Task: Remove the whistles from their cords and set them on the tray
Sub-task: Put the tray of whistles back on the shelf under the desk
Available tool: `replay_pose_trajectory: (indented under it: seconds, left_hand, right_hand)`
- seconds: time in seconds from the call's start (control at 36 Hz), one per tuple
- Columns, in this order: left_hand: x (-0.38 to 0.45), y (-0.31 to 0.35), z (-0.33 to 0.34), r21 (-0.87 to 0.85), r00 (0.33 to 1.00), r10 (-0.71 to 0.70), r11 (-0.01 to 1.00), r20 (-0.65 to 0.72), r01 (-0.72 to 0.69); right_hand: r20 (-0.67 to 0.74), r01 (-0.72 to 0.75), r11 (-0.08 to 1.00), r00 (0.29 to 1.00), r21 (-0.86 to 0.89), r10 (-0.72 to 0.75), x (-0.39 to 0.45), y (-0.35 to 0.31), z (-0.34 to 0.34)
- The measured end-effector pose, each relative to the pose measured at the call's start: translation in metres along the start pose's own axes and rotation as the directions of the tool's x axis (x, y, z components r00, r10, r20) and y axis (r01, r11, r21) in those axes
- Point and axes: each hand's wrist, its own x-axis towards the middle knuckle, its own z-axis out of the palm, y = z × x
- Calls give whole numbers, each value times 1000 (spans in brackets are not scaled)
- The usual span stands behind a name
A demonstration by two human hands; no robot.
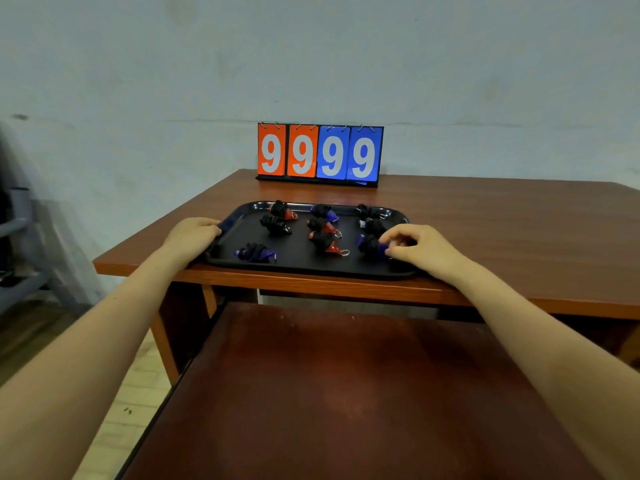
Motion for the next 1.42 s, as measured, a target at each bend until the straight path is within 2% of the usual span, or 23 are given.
replay_pose_trajectory:
  seconds: [0.08, 0.14, 0.19, 0.22, 0.28, 0.31, 0.47, 0.72, 0.89, 1.03, 1.25, 1.42]
  left_hand:
    - [-3, 1, 0, 4, 1000, 8, 1000, -9, -8]
    - [-2, 0, 0, 26, 1000, 22, 999, -8, -22]
    - [-3, 0, 0, 54, 999, 39, 998, -5, -39]
    - [-2, 0, 0, 70, 999, 47, 996, -3, -47]
    - [-1, 0, 0, 110, 999, 54, 992, 4, -54]
    - [-1, -1, -1, 128, 999, 54, 990, 6, -54]
    - [-8, 3, -4, 186, 1000, 12, 982, 24, -16]
    - [-44, 5, -14, 208, 998, 4, 978, 68, -18]
    - [-80, 9, -21, 170, 998, 43, 984, 49, -51]
    - [-110, 12, -22, 42, 999, 31, 999, 37, -32]
    - [-160, 25, -31, -94, 999, 41, 995, 24, -39]
    - [-205, 35, -38, -110, 999, 33, 994, 32, -29]
  right_hand:
    - [-42, 35, 999, 998, -34, -36, -2, 1, -1]
    - [-222, 27, 1000, 975, -15, -30, 3, 8, -3]
    - [-384, -88, 996, 919, 7, 84, 9, 15, -5]
    - [-401, -190, 981, 901, -23, 165, 12, 17, -5]
    - [-332, -356, 917, 899, -179, 284, 18, 18, -4]
    - [-288, -375, 895, 908, -241, 303, 20, 16, -2]
    - [-210, -358, 889, 928, -287, 306, 20, 9, -9]
    - [-239, -349, 892, 928, -288, 286, -24, 2, -13]
    - [-262, -347, 917, 920, -196, 292, -57, -5, -14]
    - [-318, -334, 943, 895, -7, 314, -86, -16, -20]
    - [-355, -323, 942, 873, 96, 336, -151, -46, -26]
    - [-382, -306, 942, 861, 136, 335, -206, -57, -26]
